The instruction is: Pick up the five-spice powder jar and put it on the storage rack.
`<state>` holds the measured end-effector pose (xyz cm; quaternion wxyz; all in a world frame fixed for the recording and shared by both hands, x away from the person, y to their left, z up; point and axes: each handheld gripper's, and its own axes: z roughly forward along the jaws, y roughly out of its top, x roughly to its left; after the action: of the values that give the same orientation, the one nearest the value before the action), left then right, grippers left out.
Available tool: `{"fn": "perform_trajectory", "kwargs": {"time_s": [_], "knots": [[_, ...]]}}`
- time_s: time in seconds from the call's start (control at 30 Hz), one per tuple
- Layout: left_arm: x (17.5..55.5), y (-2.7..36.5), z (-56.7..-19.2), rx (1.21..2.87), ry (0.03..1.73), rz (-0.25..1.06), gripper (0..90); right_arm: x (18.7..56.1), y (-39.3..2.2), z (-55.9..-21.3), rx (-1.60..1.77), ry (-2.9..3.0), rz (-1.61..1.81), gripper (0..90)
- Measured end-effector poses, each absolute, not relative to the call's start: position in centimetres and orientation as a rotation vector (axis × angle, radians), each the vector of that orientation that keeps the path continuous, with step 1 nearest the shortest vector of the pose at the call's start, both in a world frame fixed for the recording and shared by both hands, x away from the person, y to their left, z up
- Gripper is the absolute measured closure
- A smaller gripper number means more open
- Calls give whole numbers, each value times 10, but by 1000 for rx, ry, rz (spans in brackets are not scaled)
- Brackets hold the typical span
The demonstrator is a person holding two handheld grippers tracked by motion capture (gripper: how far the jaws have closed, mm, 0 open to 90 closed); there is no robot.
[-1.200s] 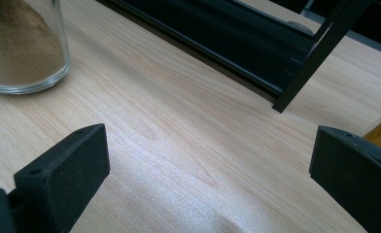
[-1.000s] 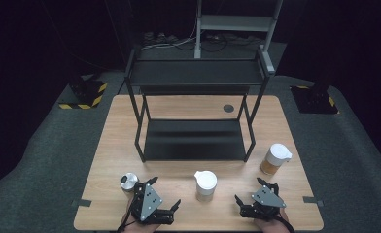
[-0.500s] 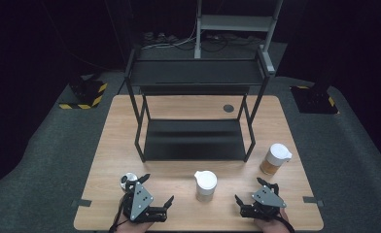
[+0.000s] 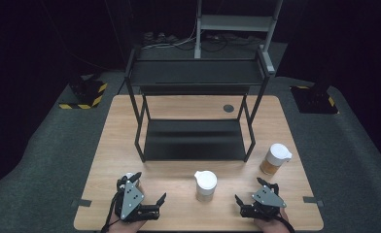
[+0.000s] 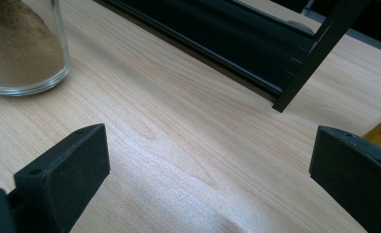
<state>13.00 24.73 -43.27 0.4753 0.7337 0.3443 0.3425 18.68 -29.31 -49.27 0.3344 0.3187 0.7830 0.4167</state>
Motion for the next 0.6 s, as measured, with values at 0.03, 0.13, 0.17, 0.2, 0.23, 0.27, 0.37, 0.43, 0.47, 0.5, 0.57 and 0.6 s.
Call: {"fn": "perform_trajectory", "kwargs": {"time_s": [0.03, 0.13, 0.17, 0.2, 0.23, 0.27, 0.37, 0.43, 0.47, 0.5, 0.57, 0.6], "knots": [[130, 248, -433, 1793, 843, 840, 5, 187, -293, -493, 832, 2043, 1088, 2], [129, 251, -433, 1786, 852, 842, 5, 187, -293, -493, 831, 2043, 1087, 2], [129, 252, -433, 1786, 854, 844, 5, 187, -293, -493, 831, 2043, 1087, 2], [129, 253, -433, 1783, 859, 844, 5, 187, -293, -493, 831, 2044, 1086, 2], [128, 254, -433, 1780, 863, 846, 5, 187, -293, -493, 831, 2044, 1086, 2], [128, 255, -434, 1776, 866, 847, 5, 187, -293, -493, 830, 2044, 1087, 2], [128, 257, -434, 1770, 876, 851, 5, 187, -293, -493, 830, 2044, 1086, 2], [128, 259, -434, 1767, 879, 855, 5, 187, -293, -493, 831, 2044, 1086, 2], [128, 259, -434, 1765, 882, 856, 5, 187, -293, -493, 831, 2044, 1086, 2], [128, 260, -435, 1763, 885, 857, 5, 187, -293, -493, 830, 2044, 1087, 2], [128, 261, -435, 1759, 891, 860, 5, 187, -293, -493, 830, 2044, 1087, 2], [127, 262, -435, 1755, 894, 862, 5, 187, -293, -493, 832, 2044, 1087, 2]]}}
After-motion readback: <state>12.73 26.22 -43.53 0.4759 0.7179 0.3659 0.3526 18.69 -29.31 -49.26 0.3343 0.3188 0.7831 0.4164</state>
